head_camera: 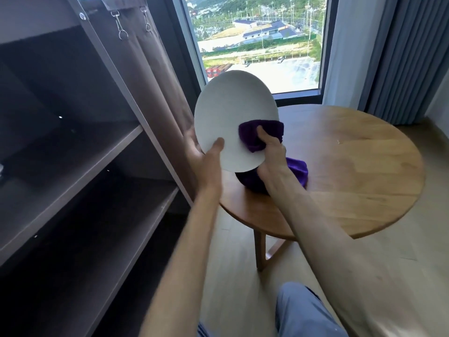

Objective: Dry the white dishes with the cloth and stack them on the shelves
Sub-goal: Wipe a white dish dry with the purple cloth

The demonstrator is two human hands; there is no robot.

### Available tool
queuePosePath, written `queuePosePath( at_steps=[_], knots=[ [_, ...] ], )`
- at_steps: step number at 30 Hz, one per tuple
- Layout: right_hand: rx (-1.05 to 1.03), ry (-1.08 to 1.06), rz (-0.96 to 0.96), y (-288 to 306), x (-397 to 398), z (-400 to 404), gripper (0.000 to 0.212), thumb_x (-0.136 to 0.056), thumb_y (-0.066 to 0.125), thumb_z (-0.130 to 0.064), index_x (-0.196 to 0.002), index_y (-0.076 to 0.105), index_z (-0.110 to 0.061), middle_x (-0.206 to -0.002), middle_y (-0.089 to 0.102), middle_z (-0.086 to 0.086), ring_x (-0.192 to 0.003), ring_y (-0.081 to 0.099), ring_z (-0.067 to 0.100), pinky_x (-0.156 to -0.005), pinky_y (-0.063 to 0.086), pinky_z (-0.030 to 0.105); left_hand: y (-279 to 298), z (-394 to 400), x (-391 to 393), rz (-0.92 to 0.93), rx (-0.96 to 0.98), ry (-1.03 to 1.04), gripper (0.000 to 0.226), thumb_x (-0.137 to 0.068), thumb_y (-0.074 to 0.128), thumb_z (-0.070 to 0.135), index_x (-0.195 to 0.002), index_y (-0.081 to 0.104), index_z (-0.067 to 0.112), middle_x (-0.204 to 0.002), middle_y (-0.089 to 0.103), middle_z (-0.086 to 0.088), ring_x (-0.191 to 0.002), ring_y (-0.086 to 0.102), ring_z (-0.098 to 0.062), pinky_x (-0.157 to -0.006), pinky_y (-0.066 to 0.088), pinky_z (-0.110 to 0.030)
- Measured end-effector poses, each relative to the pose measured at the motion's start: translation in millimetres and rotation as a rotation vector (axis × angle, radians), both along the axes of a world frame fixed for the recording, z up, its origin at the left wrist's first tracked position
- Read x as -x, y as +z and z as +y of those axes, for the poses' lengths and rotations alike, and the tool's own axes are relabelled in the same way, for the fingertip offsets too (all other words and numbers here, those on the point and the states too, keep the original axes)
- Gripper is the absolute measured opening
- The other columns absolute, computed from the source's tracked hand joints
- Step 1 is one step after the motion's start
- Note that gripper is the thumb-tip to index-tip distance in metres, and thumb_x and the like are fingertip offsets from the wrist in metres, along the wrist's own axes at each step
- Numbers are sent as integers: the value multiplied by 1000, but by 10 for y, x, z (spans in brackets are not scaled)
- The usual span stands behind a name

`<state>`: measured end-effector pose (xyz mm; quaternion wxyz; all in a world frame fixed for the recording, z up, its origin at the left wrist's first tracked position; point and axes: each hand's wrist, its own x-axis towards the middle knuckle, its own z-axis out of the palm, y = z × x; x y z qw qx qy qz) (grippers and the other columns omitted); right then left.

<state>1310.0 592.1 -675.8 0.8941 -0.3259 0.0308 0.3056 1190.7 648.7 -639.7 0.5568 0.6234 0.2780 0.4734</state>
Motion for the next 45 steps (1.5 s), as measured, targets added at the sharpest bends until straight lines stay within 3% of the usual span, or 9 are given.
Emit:
queuePosePath(
  at_steps=[3,10,15,21,27,32,36,42,45],
  knots=[
    [-2,-1,28,-45,81,60,44,-81,79,-6,-121,65,5,-114,72,24,-104,70,43,-85,60,56,-293,-371,-44,11,51,29,58,-86,69,-4,-141,52,9,-125,70,-2,-109,70,-10,-97,57,-32],
    [37,-15,-53,-65,-94,-117,44,-78,80,-2,-118,65,8,-108,73,24,-93,72,41,-68,61,45,73,219,140,173,-139,-163,43,-76,60,-4,-102,67,30,-93,75,19,-90,70,3,-68,55,-15],
    [-25,-8,51,-114,104,79,46,-76,82,-3,-118,65,6,-106,74,23,-93,73,40,-67,61,47,-239,-264,-30,-13,77,35,55,-83,70,-6,-131,59,17,-116,73,4,-102,72,-8,-91,60,-29],
    [59,-13,-154,-172,-182,-132,30,-73,80,-3,-102,70,-1,-90,77,14,-81,74,32,-66,60,42,115,488,241,313,-121,-284,44,-78,72,3,-115,65,27,-105,76,11,-106,70,-12,-78,60,-22],
    [15,-7,-9,-213,70,64,45,-75,82,-4,-116,66,3,-105,75,21,-90,74,38,-71,62,49,-370,-193,97,-27,97,62,46,-82,72,-4,-119,64,21,-106,74,9,-94,72,-2,-75,56,-15],
    [379,253,-459,-131,-269,-158,37,-70,87,-11,-103,74,-2,-93,78,12,-90,75,31,-74,63,41,-64,219,229,85,-16,21,47,-77,61,-17,-91,66,29,-82,74,25,-81,71,6,-64,54,-13],
    [337,135,-603,105,-355,-139,30,-67,88,-17,-93,77,-6,-90,78,10,-88,76,27,-79,62,40,227,257,266,107,-132,-48,47,-74,59,-15,-89,68,29,-83,74,22,-83,70,6,-65,55,-16],
    [95,25,-191,-84,-28,-30,28,-77,85,-12,-99,70,-4,-87,77,11,-78,74,28,-65,61,41,-196,-253,189,-247,158,112,53,-76,70,13,-117,64,47,-109,73,13,-99,72,-9,-72,61,-25],
    [154,81,-258,-167,-52,-152,22,-77,82,-5,-94,69,-2,-81,77,10,-75,74,28,-65,60,40,-322,-346,201,-185,98,133,59,-78,65,5,-106,62,57,-107,72,19,-100,71,-5,-73,60,-22]
  ],
)
